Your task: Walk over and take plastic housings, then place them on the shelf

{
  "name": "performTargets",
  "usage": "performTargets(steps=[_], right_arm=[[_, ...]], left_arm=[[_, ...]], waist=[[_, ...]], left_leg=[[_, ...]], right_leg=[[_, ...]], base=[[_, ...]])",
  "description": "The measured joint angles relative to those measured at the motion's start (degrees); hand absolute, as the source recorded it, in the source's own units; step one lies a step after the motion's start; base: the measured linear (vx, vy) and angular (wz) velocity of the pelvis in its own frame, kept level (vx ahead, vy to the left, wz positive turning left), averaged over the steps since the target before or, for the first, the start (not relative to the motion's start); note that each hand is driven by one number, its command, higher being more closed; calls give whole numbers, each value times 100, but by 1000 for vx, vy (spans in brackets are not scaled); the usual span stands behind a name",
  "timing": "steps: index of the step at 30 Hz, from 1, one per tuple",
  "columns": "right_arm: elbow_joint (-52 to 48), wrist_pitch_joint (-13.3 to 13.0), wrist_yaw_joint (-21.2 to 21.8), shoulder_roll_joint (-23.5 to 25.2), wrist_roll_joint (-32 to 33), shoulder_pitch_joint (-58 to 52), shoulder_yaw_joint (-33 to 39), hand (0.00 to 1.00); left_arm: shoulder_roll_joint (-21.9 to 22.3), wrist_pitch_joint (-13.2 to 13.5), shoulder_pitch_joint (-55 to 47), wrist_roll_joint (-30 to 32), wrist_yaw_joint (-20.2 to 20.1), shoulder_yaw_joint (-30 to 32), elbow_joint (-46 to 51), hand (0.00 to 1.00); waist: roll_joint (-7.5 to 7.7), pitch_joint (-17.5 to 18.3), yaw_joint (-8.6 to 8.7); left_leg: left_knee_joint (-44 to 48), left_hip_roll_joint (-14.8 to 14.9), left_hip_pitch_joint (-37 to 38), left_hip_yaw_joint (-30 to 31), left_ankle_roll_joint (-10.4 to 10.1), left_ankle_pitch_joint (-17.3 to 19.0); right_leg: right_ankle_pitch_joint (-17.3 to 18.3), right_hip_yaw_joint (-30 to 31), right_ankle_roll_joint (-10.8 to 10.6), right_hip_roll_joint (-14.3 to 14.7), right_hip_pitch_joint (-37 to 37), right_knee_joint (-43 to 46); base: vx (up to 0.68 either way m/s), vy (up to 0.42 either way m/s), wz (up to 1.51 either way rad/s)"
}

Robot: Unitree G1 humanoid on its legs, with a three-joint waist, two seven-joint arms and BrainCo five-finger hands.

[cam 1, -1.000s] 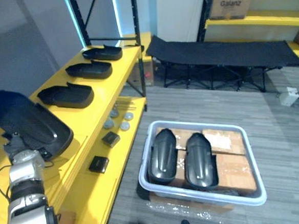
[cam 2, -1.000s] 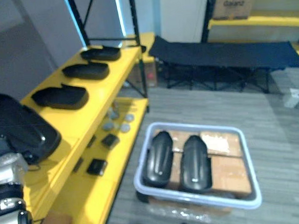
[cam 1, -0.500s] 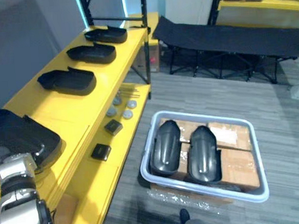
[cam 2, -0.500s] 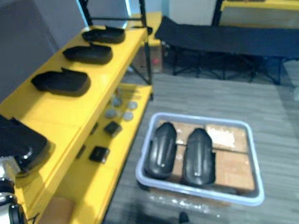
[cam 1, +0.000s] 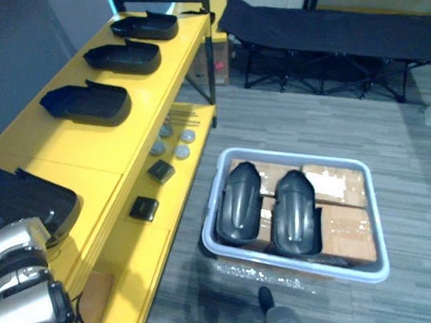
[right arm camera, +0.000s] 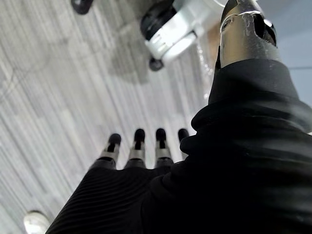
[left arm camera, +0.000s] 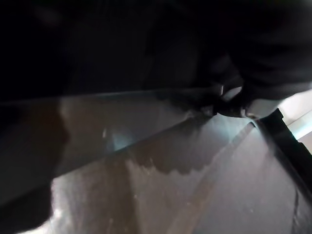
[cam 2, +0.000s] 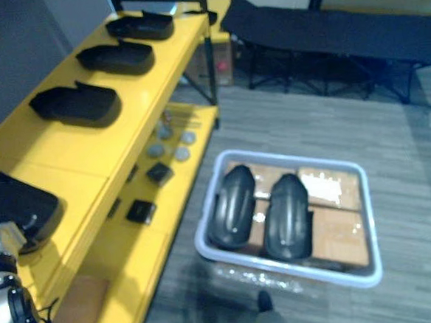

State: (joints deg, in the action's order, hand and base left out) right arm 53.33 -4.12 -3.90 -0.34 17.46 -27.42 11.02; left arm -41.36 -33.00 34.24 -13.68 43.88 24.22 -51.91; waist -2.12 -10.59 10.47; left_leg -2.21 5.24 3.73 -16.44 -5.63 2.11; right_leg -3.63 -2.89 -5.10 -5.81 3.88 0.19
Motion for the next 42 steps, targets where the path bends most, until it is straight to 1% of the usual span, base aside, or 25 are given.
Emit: performTargets(steps=[3, 7, 8, 13, 16, 18, 19, 22, 23, 24, 26, 27, 29, 30, 31, 33, 34, 36, 37, 38, 39, 40, 42], right_arm=[[0, 19, -65, -2, 153, 30, -2, 0], [1, 14, -114, -1, 192, 46, -5, 0], [5, 8, -115, -1, 206, 47, -4, 0], [1, -61, -117, 2, 206, 74, -8, 0], [-1, -63, -117, 3, 206, 76, -51, 0], [-2, -62, -125, -2, 206, 77, -99, 0], [-14, -62, -127, 0, 204, 77, -158, 0], [-28, -71, -136, 2, 199, 77, -157, 0], [-31, -111, -198, 2, 196, 77, -157, 0], [-39, -133, -239, 2, 193, 78, -157, 0], [-66, -371, -461, 8, 0, 80, -157, 0], [-99, -452, -542, 10, -39, 81, -157, 0], [-267, -769, -898, 12, -152, 80, -159, 0], [-478, -973, -1115, 18, -178, 82, -172, 0], [-597, -1066, -1245, 20, -215, 91, -186, 0], [-1115, -1387, -1756, -52, -249, 116, -226, 0], [-1289, -1446, -1880, -56, -250, 125, -226, 0], [-2003, -1613, -2257, -53, -258, 204, -236, 0], [-2203, -1620, -2332, -53, -259, 220, -229, 0], [-2703, -1627, -2480, -51, -265, 239, -216, 0], [-2972, -1634, -2561, -51, -314, 251, -206, 0], [-3549, -1640, -2737, -47, -521, 258, -165, 0], [-4475, -1653, -2944, -33, -847, 324, 13, 0]], left_arm=[[0, 1, 0, -7, -17, 2, 0, 0], [0, 8, 0, -185, -13, 37, -1, 0], [1, 8, 0, -224, -13, 47, -2, 0], [0, 52, 1, -224, 37, 105, 0, 0], [1, 93, 0, -248, 103, 163, 0, 0], [1, 194, 0, -402, 202, 181, 0, 0], [1, 287, 0, -450, 314, 185, 0, 0], [1, 426, 0, -536, 471, 193, 0, 0], [1, 566, 2, -681, 555, 203, 1, 0], [1, 620, 2, -688, 585, 204, 1, 0], [0, 923, 81, -907, 765, 213, 1, 0], [0, 1005, 127, -921, 791, 218, 1, 0], [-1, 1393, 276, -1203, 934, 257, 3, 0], [-23, 1664, 346, -1358, 995, 283, 9, 0], [-41, 1827, 382, -1370, 1017, 285, 10, 0], [-148, 2561, 420, -1663, 1094, 395, 114, 0], [-149, 2771, 422, -1777, 1105, 447, 189, 0], [-147, 3492, 396, -2149, 1061, 452, 516, 0], [-138, 3637, 364, -2218, 1050, 451, 601, 0], [-87, 3890, 226, -2236, 1050, 461, 858, 0], [-49, 3996, 105, -2236, 1043, 468, 1032, 0], [112, 4211, -156, -2229, 1003, 508, 1436, 0], [567, 4486, -574, -2129, 977, 706, 2172, 0]], waist=[[-39, -28, 1], [-59, -54, 4], [-91, -77, 6], [-136, -104, 10], [-138, -106, 8], [-140, -107, 1], [-140, -107, 2], [-149, -112, 2], [-160, -118, 1], [-165, -121, 2], [-180, -129, -11], [-180, -129, -18], [-180, -129, -19], [-180, -129, -16], [-180, -129, -17], [-175, -126, -21], [-176, -125, -23], [-171, -122, -38], [-164, -116, -35], [-154, -108, -38], [-149, -99, -43], [-145, -68, -51], [-137, -38, -123]], left_leg=[[5, 1, -7, -5, -1, 1], [55, 5, -123, -10, 3, 6], [67, 10, -164, -5, 3, 6], [67, 24, -172, -28, -2, 10], [69, 31, -171, -57, -8, 14], [70, 31, -170, -68, -10, 15], [72, 33, -169, -72, -10, 15], [73, 32, -167, -75, -10, 15], [73, 32, -164, -75, -10, 15], [73, 32, -164, -75, -10, 15], [72, 31, -152, -70, -10, 15], [72, 31, -144, -67, -10, 15], [63, 31, -66, -48, -10, 15], [60, 30, -36, -48, -11, 16], [59, 30, -29, -48, -11, 16], [46, 33, 26, -80, -11, 16], [47, 33, 29, -83, -11, 16], [48, 39, 40, -82, -11, 16], [48, 48, 52, -75, -11, 17], [42, 72, 95, -75, -26, 28], [37, 75, 115, -80, -30, 31], [37, 88, 136, -61, -38, 37], [29, 112, 189, 4, -50, 45]], right_leg=[[1, 0, 1, 0, 8, 6], [-1, 4, -1, -1, 105, 28], [-2, -2, -2, 1, 132, 27], [-3, 10, -1, 15, 148, 27], [-3, 24, -1, 20, 156, 28], [-3, 33, 0, 20, 160, 31], [-3, 35, 0, 20, 161, 33], [-3, 38, 0, 19, 161, 37], [-3, 38, 0, 18, 160, 40], [-3, 38, 0, 18, 159, 40], [-3, 35, 0, 17, 145, 39], [-3, 32, 0, 17, 134, 37], [-2, 16, 1, 17, 47, 18], [-2, 15, 1, 15, 14, 7], [-2, 15, 1, 15, 8, 7], [-3, 36, 1, 23, -22, 6], [-3, 37, 0, 23, -26, 3], [-26, 30, 3, 24, -59, -33], [-48, 22, 6, 28, -105, -97], [-106, 8, 3, 24, -216, -253], [-124, 9, 7, 15, -255, -304], [-153, -18, 10, 18, -329, -385], [-175, -78, 22, 67, -441, -440]], base=[[0, 0, 0], [0, 0, 0], [0, 0, 0], [0, 0, 0], [3, 0, -1], [0, 0, 0], [0, 0, 0], [0, 0, 0], [0, 0, 0], [0, 0, 0], [0, 0, 0], [9, -1, 3], [0, 0, 0], [0, 0, 0], [0, 0, 0], [-11, -2, -6], [-15, -7, -4], [0, 0, 0], [0, 0, 0], [0, 0, 0], [0, 0, 0], [36, -32, 9], [50, -52, 12]])
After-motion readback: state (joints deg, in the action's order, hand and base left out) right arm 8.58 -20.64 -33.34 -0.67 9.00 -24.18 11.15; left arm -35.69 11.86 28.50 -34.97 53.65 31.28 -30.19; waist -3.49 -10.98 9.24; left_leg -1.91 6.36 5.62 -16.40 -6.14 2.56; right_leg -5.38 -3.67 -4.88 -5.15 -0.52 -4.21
